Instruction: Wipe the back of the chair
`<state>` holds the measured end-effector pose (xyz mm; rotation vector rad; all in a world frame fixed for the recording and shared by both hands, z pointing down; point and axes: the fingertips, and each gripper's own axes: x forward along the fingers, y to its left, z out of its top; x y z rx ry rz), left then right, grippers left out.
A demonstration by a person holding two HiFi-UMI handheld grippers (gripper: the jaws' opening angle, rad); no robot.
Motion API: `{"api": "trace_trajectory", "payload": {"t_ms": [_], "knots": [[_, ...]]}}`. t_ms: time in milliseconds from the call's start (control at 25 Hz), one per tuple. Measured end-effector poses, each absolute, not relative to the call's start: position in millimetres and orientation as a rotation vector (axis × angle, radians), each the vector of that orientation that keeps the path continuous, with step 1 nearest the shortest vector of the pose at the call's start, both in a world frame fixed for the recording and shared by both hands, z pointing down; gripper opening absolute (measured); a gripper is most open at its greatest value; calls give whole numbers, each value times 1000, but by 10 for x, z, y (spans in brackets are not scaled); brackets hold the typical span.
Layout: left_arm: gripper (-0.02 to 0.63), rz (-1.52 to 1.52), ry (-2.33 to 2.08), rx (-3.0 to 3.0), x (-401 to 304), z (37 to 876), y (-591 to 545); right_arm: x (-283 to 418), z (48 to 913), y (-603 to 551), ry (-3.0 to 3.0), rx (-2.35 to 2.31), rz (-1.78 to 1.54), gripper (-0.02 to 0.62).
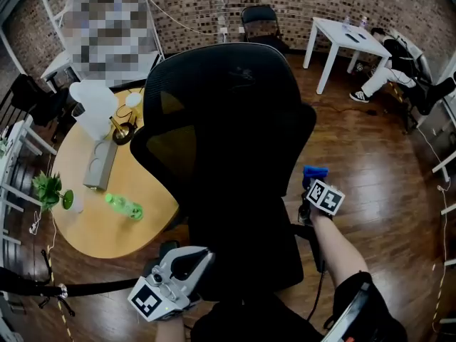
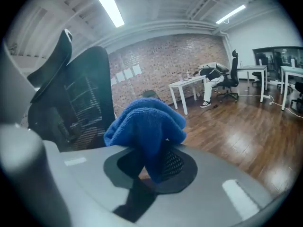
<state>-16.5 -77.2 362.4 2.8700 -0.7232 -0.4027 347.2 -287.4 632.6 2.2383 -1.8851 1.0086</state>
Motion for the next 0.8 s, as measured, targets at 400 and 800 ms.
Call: {"api": "trace_trajectory", "payload": {"t_ms": [400,800], "knots": [[3,-369,-906,2827,-716,3603,-487,1671,6834,-2852,-2061,1742,989,54],[3,-357,-1192,2733,-1419,3642,-139,131,7080,-2839,-2191,1440,1026,54]]}}
